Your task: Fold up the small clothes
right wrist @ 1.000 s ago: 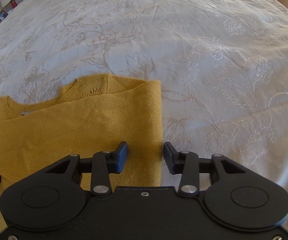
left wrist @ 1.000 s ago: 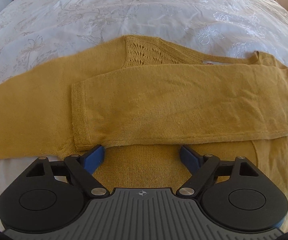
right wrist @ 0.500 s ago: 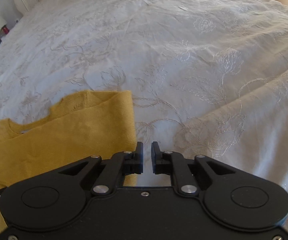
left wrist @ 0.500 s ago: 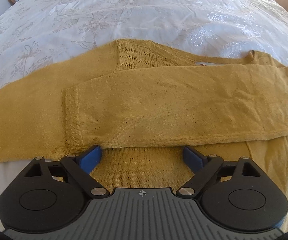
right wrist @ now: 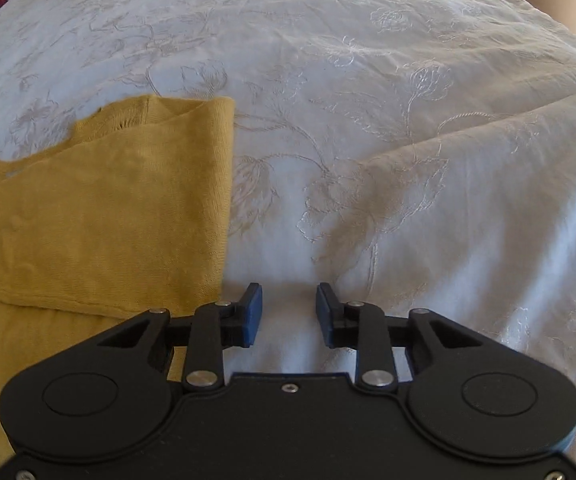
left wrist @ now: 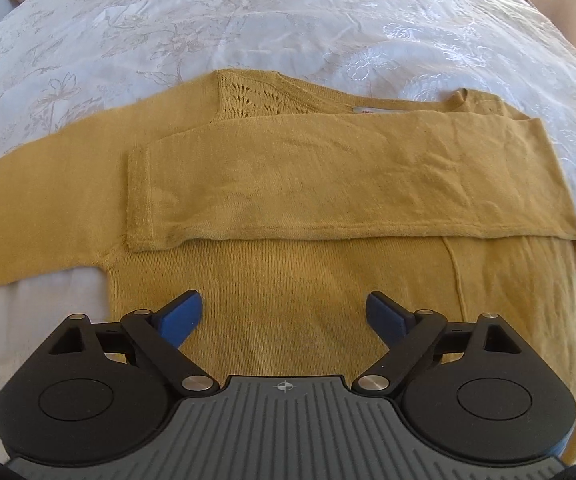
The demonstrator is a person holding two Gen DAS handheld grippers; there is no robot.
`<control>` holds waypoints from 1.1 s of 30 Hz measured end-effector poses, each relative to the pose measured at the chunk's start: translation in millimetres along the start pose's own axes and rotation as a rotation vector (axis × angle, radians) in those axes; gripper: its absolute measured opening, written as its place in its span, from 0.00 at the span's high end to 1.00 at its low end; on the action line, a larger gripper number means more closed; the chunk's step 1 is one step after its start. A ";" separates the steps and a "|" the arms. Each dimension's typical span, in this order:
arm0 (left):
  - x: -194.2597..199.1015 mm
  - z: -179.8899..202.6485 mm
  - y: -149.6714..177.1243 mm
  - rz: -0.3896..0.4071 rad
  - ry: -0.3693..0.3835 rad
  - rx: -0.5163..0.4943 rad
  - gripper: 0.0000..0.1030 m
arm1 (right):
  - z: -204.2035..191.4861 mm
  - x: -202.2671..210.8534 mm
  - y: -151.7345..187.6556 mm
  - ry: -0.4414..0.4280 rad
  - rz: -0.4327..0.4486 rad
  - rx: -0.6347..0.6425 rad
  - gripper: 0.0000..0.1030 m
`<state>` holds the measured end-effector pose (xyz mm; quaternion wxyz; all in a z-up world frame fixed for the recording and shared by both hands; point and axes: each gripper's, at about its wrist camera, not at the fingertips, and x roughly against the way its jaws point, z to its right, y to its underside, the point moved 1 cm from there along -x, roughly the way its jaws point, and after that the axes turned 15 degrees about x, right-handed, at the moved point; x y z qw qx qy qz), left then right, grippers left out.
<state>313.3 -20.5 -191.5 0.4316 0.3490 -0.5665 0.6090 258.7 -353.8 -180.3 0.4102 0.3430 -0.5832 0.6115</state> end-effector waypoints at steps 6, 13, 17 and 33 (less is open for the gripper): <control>9.3 -10.8 25.8 -0.017 -0.029 0.012 0.13 | -37.7 26.4 16.1 -0.166 0.078 0.071 0.23; 17.0 -30.3 71.8 -0.043 -0.053 0.006 0.11 | -49.0 11.0 75.6 -0.120 -0.087 0.119 0.23; 25.3 -43.6 84.0 -0.055 -0.052 0.049 0.11 | -23.3 22.9 95.8 -0.082 -0.107 0.050 0.17; 53.6 -32.9 146.9 -0.075 -0.107 0.065 0.10 | -22.4 50.7 156.9 -0.127 -0.115 0.177 0.17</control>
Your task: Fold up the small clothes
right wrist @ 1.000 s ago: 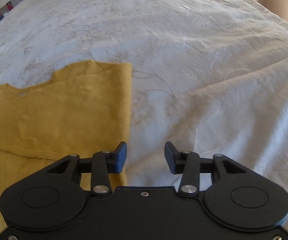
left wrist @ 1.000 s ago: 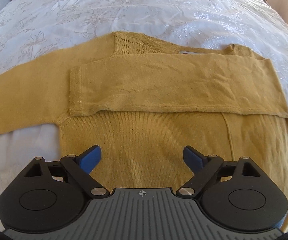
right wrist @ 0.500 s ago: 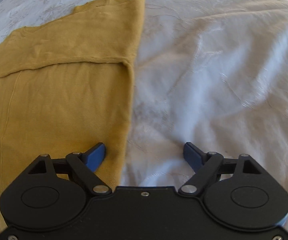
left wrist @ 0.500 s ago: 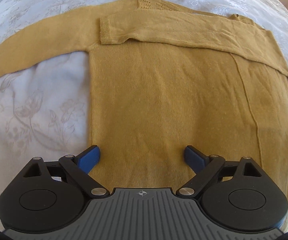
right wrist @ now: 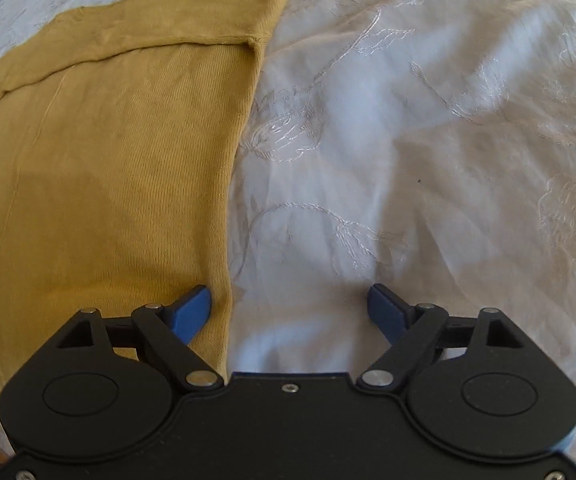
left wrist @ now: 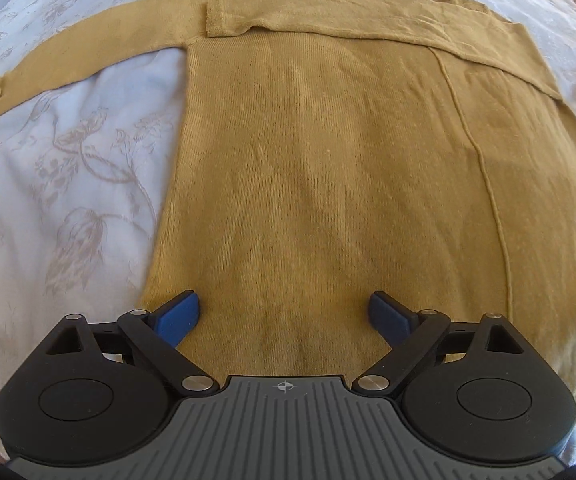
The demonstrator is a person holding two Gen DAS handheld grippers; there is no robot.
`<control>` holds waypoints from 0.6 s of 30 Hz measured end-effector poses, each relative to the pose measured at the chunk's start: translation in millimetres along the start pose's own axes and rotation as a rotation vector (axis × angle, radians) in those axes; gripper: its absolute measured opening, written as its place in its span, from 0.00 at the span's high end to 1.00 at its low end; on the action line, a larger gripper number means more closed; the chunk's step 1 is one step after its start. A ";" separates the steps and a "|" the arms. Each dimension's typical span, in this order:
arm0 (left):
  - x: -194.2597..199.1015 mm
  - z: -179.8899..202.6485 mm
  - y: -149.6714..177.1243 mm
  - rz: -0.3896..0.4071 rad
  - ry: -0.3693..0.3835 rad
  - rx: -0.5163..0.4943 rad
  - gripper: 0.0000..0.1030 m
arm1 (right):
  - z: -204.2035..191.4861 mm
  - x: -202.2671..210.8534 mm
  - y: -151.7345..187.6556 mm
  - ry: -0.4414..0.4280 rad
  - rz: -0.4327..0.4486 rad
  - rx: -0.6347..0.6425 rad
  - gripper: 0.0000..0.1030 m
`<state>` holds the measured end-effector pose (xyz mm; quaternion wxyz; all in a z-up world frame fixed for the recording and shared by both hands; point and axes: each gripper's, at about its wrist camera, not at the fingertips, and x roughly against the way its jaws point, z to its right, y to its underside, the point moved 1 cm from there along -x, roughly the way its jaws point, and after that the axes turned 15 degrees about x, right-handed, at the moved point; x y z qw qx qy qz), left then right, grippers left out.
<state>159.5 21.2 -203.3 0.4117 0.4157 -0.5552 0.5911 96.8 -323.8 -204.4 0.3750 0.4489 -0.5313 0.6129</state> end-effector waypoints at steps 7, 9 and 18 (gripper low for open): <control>3.1 2.2 29.2 -0.016 -0.032 0.002 0.07 | -4.2 25.6 25.8 -0.108 0.077 0.047 0.17; 2.0 2.2 33.0 -0.017 -0.036 0.009 0.02 | -12.7 25.0 32.9 -0.125 0.061 0.090 0.16; -14.4 -4.9 30.7 -0.058 -0.028 0.062 0.00 | -19.4 0.0 31.6 -0.135 0.006 0.116 0.00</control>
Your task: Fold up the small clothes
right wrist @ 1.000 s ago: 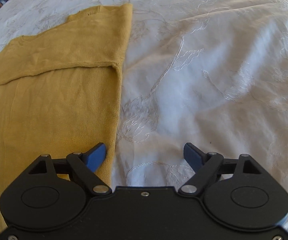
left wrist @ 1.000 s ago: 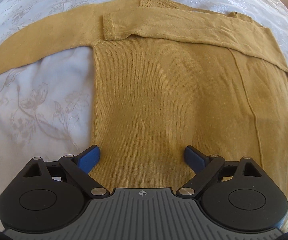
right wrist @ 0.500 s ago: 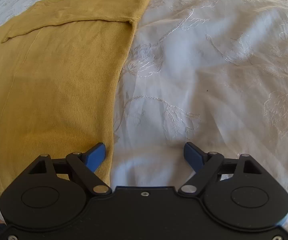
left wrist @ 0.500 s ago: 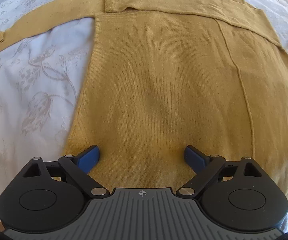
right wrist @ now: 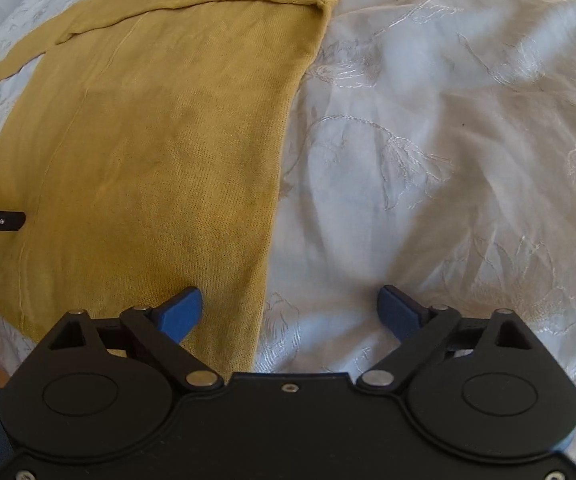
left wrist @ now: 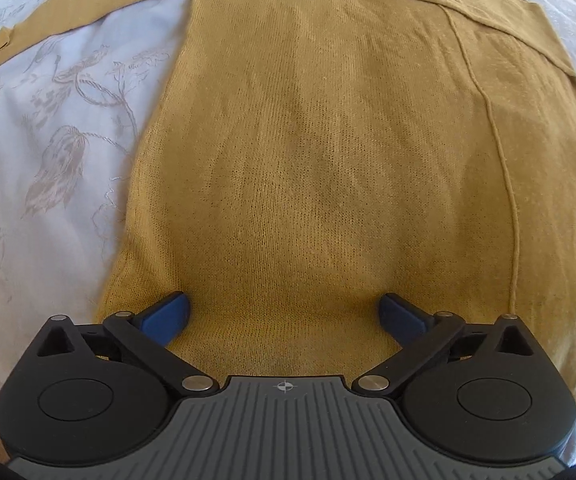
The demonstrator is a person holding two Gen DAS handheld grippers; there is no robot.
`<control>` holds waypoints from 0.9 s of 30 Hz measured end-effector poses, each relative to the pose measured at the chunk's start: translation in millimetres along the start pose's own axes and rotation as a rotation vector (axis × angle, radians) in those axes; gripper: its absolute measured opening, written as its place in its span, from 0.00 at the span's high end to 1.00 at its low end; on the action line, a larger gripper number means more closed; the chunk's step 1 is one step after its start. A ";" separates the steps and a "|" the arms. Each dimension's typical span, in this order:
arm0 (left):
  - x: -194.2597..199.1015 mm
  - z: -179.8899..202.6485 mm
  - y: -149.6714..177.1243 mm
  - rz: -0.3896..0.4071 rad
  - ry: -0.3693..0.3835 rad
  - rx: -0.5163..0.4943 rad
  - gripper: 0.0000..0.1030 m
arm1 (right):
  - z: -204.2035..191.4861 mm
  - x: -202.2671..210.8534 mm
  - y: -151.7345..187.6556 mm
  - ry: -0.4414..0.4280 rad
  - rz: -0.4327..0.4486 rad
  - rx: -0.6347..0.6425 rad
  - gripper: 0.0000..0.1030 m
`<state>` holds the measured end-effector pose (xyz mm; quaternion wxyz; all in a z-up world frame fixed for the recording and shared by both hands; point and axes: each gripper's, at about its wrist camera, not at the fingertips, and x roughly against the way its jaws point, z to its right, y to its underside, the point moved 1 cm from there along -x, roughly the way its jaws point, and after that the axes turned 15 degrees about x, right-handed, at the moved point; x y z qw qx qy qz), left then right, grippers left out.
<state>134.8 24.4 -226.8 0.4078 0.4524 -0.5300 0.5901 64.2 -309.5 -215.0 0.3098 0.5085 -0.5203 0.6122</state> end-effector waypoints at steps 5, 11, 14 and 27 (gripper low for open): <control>2.0 -3.9 8.3 0.030 0.007 0.008 0.00 | -9.1 -3.2 0.2 0.033 -0.006 -0.005 0.00; 10.0 -8.1 11.9 0.013 0.031 -0.006 0.00 | -17.8 -5.2 -6.1 0.058 -0.045 -0.014 0.00; 25.4 -19.4 4.3 0.048 0.064 0.001 0.12 | -18.1 3.5 -15.2 0.077 -0.054 -0.061 0.00; 75.3 -159.2 -117.2 0.398 -0.126 0.115 0.20 | -73.9 53.4 -109.1 0.130 0.143 -0.120 0.00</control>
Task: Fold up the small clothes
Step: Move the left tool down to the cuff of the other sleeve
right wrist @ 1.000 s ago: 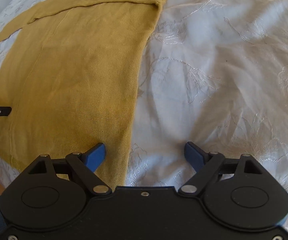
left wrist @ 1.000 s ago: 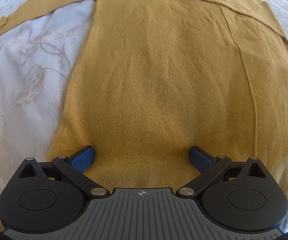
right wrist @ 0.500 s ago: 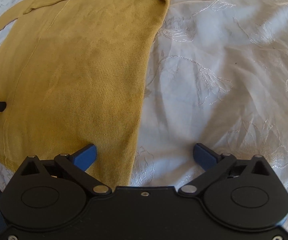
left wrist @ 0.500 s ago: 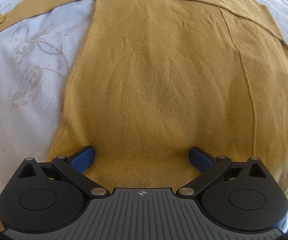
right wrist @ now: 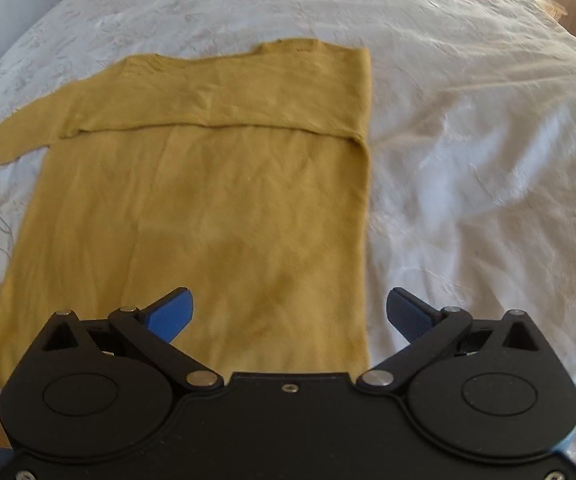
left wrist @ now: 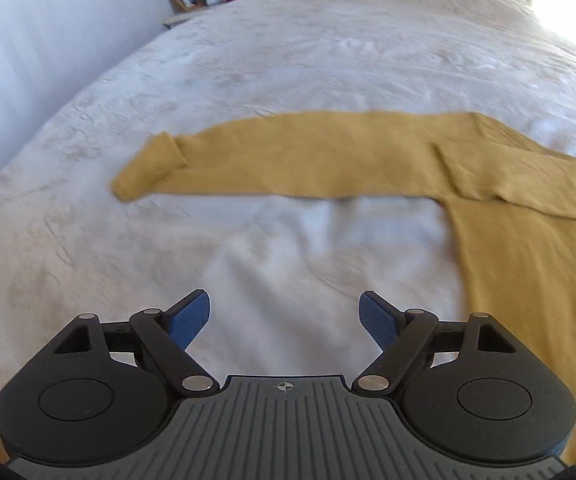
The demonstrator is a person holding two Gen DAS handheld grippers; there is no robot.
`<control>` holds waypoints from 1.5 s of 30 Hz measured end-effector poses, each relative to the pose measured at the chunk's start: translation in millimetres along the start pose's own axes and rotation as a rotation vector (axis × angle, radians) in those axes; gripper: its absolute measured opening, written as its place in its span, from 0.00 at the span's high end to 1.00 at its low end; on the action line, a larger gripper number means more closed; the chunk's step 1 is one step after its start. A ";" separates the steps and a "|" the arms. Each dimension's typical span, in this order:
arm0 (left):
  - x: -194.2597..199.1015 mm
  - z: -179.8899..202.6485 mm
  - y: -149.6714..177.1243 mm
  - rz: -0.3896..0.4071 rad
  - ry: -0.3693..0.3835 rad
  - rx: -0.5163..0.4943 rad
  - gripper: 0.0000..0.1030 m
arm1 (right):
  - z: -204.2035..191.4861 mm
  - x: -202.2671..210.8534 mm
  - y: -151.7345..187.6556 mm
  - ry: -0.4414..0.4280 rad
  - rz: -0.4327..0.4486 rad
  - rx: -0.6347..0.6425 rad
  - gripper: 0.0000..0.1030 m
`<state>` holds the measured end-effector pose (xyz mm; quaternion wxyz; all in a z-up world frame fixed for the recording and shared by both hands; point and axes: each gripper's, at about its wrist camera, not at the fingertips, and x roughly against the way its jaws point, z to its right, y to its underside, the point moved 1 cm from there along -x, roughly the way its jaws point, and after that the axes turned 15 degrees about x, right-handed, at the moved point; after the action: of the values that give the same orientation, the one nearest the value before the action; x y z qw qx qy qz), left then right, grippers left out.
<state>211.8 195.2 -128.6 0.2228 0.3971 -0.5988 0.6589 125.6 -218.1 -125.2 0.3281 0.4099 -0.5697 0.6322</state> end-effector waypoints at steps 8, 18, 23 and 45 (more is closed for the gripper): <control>-67.7 -56.0 -81.5 0.082 -0.147 -0.043 0.20 | -77.4 -8.3 -63.8 -0.120 0.081 0.033 0.00; -132.5 -59.0 -97.4 0.044 -0.146 -0.161 0.20 | -141.1 -39.0 -108.9 -0.171 0.033 0.115 0.00; -155.9 -68.1 -108.0 0.055 -0.156 -0.179 0.19 | -148.4 -48.9 -121.6 -0.171 -0.005 0.142 0.00; -156.4 -146.1 -126.5 -0.048 -0.020 0.212 0.20 | -176.1 -74.3 -139.7 -0.233 -0.061 0.210 0.00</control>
<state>363.2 388.1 -170.0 0.1893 0.4392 -0.5184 0.7089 256.7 -21.1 -131.0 0.2344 0.5297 -0.5217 0.6263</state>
